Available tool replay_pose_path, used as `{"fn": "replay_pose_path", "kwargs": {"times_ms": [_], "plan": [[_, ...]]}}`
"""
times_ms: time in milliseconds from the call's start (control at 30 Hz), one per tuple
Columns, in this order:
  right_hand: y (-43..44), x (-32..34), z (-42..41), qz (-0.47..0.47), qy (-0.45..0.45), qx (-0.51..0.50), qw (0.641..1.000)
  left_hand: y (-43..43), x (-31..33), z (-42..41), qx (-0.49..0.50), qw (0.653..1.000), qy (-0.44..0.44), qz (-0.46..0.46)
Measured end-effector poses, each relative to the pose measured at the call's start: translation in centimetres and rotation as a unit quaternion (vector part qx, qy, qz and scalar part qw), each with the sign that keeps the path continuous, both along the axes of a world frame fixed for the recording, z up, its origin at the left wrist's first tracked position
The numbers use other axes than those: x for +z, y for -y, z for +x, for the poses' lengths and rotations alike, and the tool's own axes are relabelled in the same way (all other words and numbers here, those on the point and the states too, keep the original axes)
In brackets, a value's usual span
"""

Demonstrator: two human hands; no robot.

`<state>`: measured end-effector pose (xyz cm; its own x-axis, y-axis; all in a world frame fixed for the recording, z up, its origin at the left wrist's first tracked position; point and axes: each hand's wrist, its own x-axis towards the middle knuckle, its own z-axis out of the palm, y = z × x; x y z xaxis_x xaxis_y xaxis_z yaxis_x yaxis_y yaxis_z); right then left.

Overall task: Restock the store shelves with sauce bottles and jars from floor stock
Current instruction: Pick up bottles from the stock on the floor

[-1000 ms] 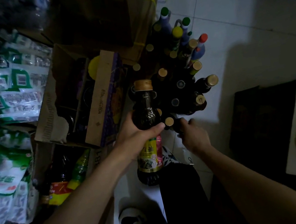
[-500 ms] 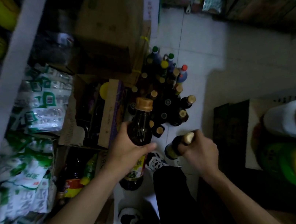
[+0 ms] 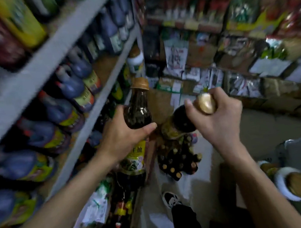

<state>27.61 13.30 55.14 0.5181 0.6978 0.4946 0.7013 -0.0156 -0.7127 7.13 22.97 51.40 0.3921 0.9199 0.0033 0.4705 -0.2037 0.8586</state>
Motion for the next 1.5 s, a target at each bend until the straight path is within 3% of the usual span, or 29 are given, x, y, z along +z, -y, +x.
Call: {"fn": "replay_pose_path", "kwargs": {"times_ms": [100,167,267,367,667,833,1067,1267,1367,1500], "plan": [[-2.1,9.0,-1.7,0.084,-0.1,0.007,0.991,-0.1,8.9,-1.7,0.003,0.996,0.042,0.073],[-3.2,14.5,-2.9,0.111,-0.207,0.064,0.97,0.2,14.0,-2.8,0.001,0.994,0.066,0.089],[-4.1,21.1,-4.5,0.125,-0.359,0.192,0.905,1.2,20.0,-5.1,0.005,0.989,0.114,0.097],[-4.6,25.4,-6.2,0.1,-0.404,0.302,0.858,2.5,24.4,-7.6,0.025,0.978,0.173,0.116],[-5.1,32.2,-12.8,-0.025,-0.459,0.482,0.746,5.5,29.7,-13.4,0.112,0.962,0.206,0.141],[-5.4,33.0,-16.6,-0.057,-0.422,0.529,0.734,7.4,30.1,-15.9,0.161,0.953,0.221,0.131],[-7.0,31.1,-22.7,-0.142,-0.386,0.646,0.643,9.2,28.9,-20.5,0.259,0.942,0.164,0.138],[-7.8,27.4,-27.2,-0.193,-0.392,0.591,0.678,11.3,25.5,-23.9,0.321,0.933,0.12,0.11],[-7.5,25.6,-28.7,-0.21,-0.39,0.596,0.67,13.6,24.2,-25.4,0.337,0.931,0.068,0.126],[-6.3,24.3,-31.4,-0.233,-0.372,0.632,0.639,17.7,23.3,-29.1,0.405,0.896,0.016,0.183]]}}
